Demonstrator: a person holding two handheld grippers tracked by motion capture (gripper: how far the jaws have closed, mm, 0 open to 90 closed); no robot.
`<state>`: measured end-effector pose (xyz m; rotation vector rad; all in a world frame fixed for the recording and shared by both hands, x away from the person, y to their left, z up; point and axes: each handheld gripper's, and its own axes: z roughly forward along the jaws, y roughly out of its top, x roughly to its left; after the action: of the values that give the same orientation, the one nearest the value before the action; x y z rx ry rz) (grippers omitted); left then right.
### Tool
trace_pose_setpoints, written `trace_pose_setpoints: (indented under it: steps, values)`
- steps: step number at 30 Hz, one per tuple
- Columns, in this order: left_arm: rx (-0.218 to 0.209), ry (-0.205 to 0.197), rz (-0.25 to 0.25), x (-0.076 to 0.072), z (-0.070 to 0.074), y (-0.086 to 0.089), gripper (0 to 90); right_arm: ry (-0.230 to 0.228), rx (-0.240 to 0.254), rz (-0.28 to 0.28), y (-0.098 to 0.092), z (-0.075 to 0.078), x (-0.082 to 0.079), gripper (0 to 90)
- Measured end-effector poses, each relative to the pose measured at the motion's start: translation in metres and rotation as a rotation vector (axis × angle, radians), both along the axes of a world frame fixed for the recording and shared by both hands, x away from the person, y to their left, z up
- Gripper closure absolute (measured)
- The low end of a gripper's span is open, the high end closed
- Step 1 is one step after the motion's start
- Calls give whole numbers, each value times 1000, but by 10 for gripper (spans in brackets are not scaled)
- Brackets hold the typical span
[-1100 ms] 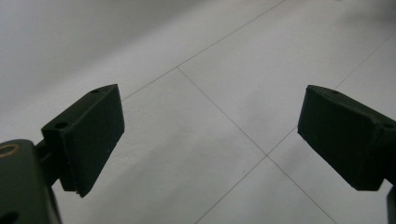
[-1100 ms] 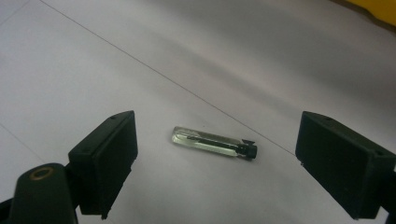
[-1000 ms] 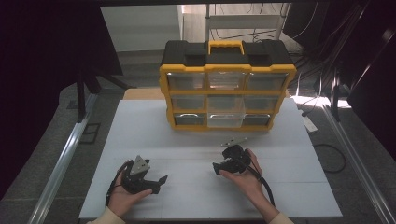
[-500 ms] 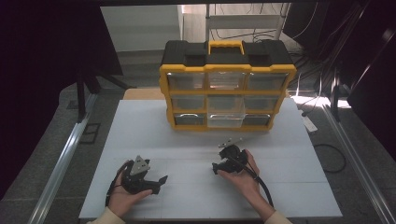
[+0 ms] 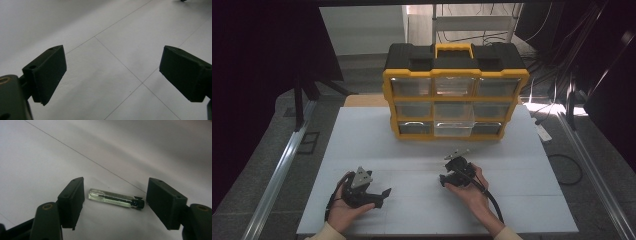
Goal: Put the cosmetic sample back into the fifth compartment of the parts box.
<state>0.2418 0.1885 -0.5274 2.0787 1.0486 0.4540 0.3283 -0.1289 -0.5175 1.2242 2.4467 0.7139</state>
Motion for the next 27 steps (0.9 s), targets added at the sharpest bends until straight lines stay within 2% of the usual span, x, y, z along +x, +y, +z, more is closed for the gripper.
trace_pose_setpoints:
  steps: [7,21,27]
  values:
    - [2,0,-2,0,0,0,79,2,10,8,0,1,-1,403]
    - [3,-2,-3,0,0,0,79,0,20,15,-2,1,-1,407]
    - [1,-1,-1,0,0,1,79,-11,63,14,-8,8,-1,407]
